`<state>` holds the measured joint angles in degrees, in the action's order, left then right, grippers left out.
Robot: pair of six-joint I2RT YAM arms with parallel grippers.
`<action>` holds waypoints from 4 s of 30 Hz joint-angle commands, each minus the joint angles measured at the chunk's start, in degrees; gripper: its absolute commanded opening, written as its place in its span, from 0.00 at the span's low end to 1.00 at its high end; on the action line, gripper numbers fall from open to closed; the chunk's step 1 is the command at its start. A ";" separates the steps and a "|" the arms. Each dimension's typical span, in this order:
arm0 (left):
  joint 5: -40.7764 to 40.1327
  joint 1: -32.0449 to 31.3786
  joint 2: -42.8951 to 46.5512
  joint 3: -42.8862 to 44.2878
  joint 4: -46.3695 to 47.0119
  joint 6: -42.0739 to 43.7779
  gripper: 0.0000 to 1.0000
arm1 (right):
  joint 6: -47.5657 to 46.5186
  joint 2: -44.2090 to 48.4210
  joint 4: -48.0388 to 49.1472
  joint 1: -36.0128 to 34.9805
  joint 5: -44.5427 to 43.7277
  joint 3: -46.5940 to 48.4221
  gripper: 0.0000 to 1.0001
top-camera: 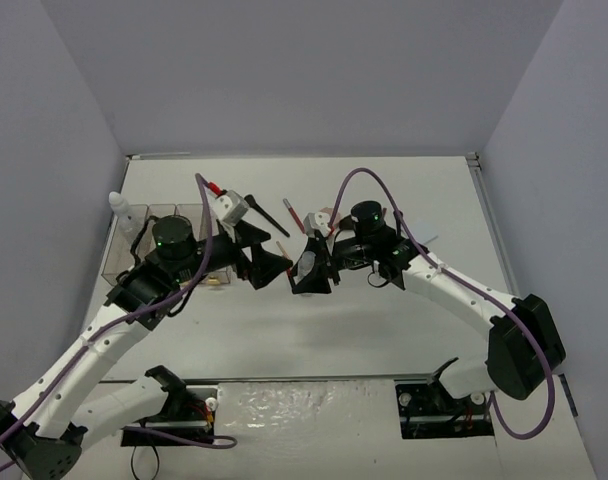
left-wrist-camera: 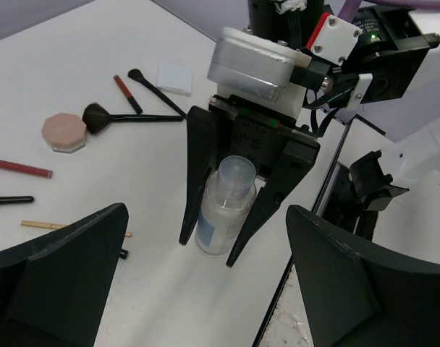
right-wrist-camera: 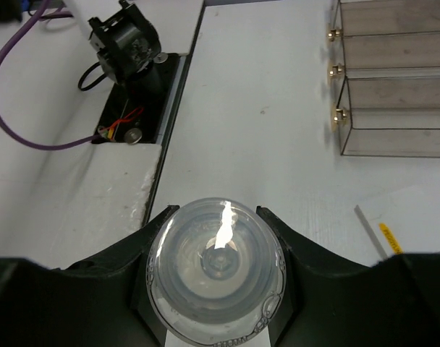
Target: Organize the makeup
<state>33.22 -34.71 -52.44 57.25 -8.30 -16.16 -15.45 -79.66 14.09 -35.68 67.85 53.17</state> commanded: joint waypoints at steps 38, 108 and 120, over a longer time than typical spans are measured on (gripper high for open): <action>-7.61 -12.22 -10.33 1.34 13.26 4.61 0.17 | -2.75 2.64 -0.01 -0.34 6.09 3.28 0.00; -67.74 38.05 -6.51 -14.36 29.74 -2.81 0.00 | 21.38 9.26 6.12 -0.18 -44.12 -8.74 1.00; -62.65 47.92 -22.78 -11.45 43.44 -2.02 0.00 | 21.51 8.91 6.74 -0.22 -43.82 -9.13 1.00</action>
<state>-31.57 11.90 -73.03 40.21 24.40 -18.49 5.86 -71.61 16.51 -35.73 23.15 43.57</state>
